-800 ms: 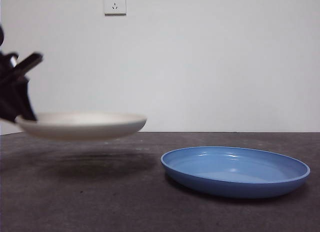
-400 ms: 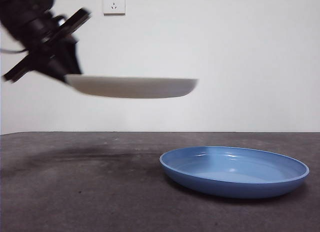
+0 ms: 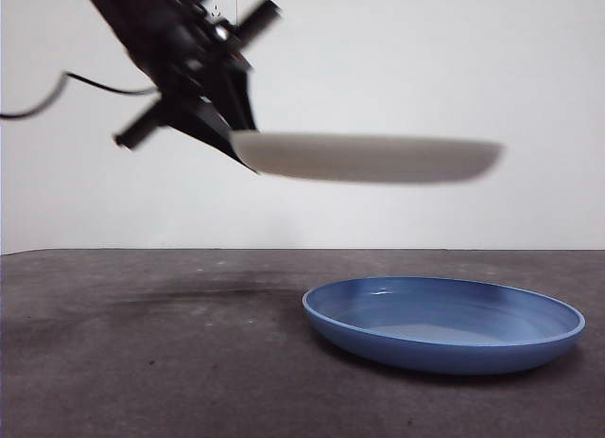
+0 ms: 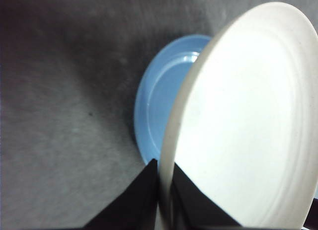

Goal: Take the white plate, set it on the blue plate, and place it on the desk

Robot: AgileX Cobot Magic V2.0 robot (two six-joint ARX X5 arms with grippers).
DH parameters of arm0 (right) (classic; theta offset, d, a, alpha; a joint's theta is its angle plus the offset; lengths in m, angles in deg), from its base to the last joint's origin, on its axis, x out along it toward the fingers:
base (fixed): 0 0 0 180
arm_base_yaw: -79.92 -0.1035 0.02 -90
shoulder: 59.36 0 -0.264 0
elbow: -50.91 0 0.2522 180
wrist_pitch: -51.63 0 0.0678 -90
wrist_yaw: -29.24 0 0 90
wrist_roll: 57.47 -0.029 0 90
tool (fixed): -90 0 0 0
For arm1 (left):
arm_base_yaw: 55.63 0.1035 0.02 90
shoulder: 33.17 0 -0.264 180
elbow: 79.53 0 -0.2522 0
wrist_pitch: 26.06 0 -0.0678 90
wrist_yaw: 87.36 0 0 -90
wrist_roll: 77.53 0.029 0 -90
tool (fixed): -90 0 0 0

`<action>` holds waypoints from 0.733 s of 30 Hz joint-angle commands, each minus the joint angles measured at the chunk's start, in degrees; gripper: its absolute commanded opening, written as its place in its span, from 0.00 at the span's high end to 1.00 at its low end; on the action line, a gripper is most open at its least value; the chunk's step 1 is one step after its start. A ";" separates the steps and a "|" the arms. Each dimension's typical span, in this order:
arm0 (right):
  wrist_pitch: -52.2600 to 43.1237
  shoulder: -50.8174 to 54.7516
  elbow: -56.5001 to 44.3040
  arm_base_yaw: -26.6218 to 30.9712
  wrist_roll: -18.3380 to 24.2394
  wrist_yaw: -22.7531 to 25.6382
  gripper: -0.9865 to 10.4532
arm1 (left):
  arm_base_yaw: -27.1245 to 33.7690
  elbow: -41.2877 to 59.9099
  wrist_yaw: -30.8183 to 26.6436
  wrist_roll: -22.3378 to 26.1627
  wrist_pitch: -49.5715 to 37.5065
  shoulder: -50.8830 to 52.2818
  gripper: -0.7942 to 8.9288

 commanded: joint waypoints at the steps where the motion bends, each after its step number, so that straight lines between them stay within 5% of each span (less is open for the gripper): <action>1: 0.46 0.48 1.16 -0.17 0.87 0.17 0.37 | -1.70 -2.97 0.04 -1.70 -0.15 -3.82 0.90; 22: 4.35 4.15 1.22 -0.17 0.57 4.35 0.37 | -5.35 -10.56 -0.55 -5.11 -0.02 -20.52 0.90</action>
